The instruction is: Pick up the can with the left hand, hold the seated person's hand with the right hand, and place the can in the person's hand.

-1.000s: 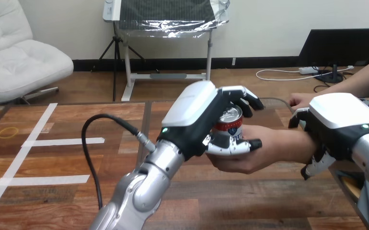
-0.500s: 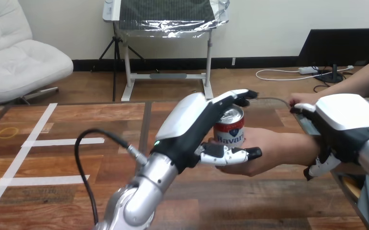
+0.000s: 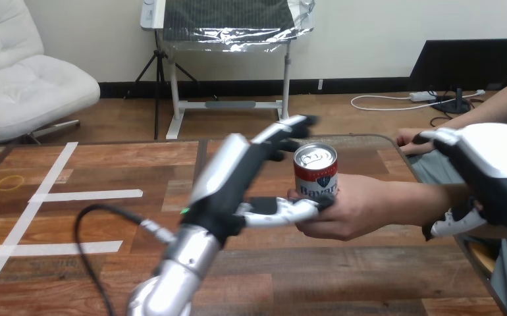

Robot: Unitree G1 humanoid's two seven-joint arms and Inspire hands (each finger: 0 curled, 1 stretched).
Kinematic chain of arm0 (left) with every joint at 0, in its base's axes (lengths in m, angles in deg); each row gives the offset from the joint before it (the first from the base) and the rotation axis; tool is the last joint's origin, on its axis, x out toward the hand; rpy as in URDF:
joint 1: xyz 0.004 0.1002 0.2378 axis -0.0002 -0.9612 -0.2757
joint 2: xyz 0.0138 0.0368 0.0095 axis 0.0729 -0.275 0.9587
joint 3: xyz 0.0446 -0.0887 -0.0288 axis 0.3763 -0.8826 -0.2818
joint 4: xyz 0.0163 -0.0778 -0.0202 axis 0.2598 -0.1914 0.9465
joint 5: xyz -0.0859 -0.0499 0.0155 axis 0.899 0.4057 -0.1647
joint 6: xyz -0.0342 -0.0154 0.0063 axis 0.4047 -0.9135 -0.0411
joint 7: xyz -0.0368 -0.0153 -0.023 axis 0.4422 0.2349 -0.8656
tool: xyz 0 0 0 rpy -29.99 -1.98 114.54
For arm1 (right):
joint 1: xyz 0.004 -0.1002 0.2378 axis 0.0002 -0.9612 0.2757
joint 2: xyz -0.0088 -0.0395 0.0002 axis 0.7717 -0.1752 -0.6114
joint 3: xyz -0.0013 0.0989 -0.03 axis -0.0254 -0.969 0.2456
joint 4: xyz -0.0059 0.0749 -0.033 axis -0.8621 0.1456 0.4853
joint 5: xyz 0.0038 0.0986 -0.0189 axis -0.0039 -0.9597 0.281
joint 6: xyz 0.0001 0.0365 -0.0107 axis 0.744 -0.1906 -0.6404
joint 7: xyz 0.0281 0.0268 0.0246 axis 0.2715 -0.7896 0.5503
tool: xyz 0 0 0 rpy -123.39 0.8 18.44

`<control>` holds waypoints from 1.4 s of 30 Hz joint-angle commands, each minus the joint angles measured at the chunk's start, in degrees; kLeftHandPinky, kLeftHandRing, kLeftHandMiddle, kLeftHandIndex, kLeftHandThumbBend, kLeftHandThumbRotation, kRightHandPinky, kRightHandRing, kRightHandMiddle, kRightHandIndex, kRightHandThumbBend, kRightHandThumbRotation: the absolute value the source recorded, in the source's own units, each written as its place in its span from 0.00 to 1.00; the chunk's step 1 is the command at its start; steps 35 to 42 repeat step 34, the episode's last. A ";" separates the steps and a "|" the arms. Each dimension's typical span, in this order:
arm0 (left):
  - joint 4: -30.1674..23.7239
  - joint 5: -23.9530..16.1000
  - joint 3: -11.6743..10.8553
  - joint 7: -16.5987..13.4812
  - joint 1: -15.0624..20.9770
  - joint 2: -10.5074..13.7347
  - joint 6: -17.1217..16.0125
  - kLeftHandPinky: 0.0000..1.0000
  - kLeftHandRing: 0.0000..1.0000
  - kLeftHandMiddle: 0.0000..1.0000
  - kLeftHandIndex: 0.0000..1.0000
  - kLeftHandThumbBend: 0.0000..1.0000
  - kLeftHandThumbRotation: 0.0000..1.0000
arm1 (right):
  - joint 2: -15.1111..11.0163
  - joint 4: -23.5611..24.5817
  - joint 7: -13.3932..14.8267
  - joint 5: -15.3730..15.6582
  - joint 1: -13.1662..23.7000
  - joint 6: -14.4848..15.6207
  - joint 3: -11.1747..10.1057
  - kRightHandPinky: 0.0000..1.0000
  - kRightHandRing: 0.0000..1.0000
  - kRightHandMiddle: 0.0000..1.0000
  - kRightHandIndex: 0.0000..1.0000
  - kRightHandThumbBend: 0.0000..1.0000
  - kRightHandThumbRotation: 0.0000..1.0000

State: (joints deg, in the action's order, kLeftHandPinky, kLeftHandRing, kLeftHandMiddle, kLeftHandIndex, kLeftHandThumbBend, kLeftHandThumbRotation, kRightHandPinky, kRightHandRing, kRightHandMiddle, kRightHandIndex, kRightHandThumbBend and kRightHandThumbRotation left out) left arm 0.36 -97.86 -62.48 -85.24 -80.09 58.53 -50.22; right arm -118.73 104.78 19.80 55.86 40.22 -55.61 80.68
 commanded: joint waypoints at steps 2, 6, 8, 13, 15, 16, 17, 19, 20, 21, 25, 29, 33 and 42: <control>-5.52 2.28 -4.04 -1.56 -1.32 0.40 0.30 0.71 0.81 0.85 0.87 0.69 0.24 | 2.16 5.22 3.58 -2.12 -1.15 -0.19 -4.52 0.86 0.94 0.91 0.86 0.85 0.04; -6.89 3.62 -5.46 -1.76 -3.32 0.98 -1.25 0.71 0.82 0.86 0.88 0.67 0.24 | 3.93 8.04 5.05 -4.26 -3.49 -0.92 -6.05 0.87 0.94 0.91 0.86 0.81 0.05; -7.21 3.89 -5.72 -1.73 -3.77 1.05 -1.53 0.71 0.82 0.86 0.88 0.66 0.24 | 4.38 8.52 5.57 -4.53 -3.97 -1.07 -6.32 0.87 0.93 0.91 0.86 0.80 0.05; -8.61 5.15 -6.92 -2.68 -5.85 0.59 -2.05 0.72 0.82 0.86 0.88 0.64 0.23 | 6.91 12.27 7.08 -5.13 -6.24 -0.55 -6.96 0.86 0.93 0.90 0.85 0.74 0.05; -8.90 6.08 -7.43 -2.74 -6.68 0.54 -2.95 0.73 0.82 0.86 0.88 0.63 0.23 | 7.94 12.86 8.78 -5.96 -7.10 -1.93 -7.39 0.86 0.93 0.89 0.85 0.73 0.05; -8.97 6.33 -7.55 -2.74 -6.90 0.55 -3.21 0.74 0.82 0.86 0.88 0.63 0.23 | 8.22 12.99 9.28 -6.20 -7.34 -2.34 -7.51 0.86 0.92 0.89 0.84 0.72 0.04; -9.10 6.59 -7.78 -3.22 -7.37 0.33 -3.72 0.75 0.83 0.86 0.88 0.63 0.23 | 8.88 13.81 9.38 -6.58 -7.82 -2.04 -7.63 0.85 0.92 0.89 0.84 0.71 0.04; -9.24 6.81 -8.00 -3.82 -7.88 0.08 -4.23 0.76 0.82 0.85 0.87 0.63 0.21 | 9.57 14.82 9.26 -6.95 -8.37 -1.48 -7.76 0.85 0.92 0.89 0.85 0.66 0.06; -9.70 7.63 -8.19 -3.87 -8.46 -0.27 -4.18 0.76 0.82 0.85 0.87 0.63 0.21 | 10.27 15.50 9.60 -7.37 -8.86 -1.46 -7.88 0.85 0.92 0.89 0.85 0.65 0.07; -10.05 8.22 -8.29 -3.82 -8.87 -0.50 -4.09 0.77 0.82 0.85 0.87 0.62 0.20 | 10.70 15.93 9.89 -7.64 -9.21 -1.53 -7.97 0.85 0.93 0.89 0.85 0.63 0.07; -9.68 7.31 -8.65 -5.61 -9.87 -0.56 -6.83 0.78 0.82 0.85 0.86 0.61 0.18 | 12.93 17.51 12.13 -7.77 -10.59 -2.18 -8.02 0.84 0.91 0.88 0.85 0.59 0.08; -10.01 8.45 -8.77 -6.82 -11.46 -1.71 -8.42 0.77 0.81 0.84 0.86 0.57 0.16 | 16.77 18.78 15.71 -9.65 -12.05 -3.66 -7.77 0.80 0.88 0.87 0.83 0.56 0.07; -10.73 9.71 -8.62 -8.08 -13.33 -3.35 -8.89 0.76 0.80 0.84 0.85 0.55 0.14 | 20.56 19.80 18.62 -11.73 -13.40 -4.91 -7.21 0.77 0.87 0.87 0.83 0.50 0.06; -10.95 9.85 -8.56 -8.30 -13.71 -3.64 -8.84 0.75 0.80 0.83 0.85 0.55 0.13 | 21.14 19.89 19.21 -11.99 -13.65 -5.27 -7.11 0.76 0.87 0.87 0.82 0.49 0.04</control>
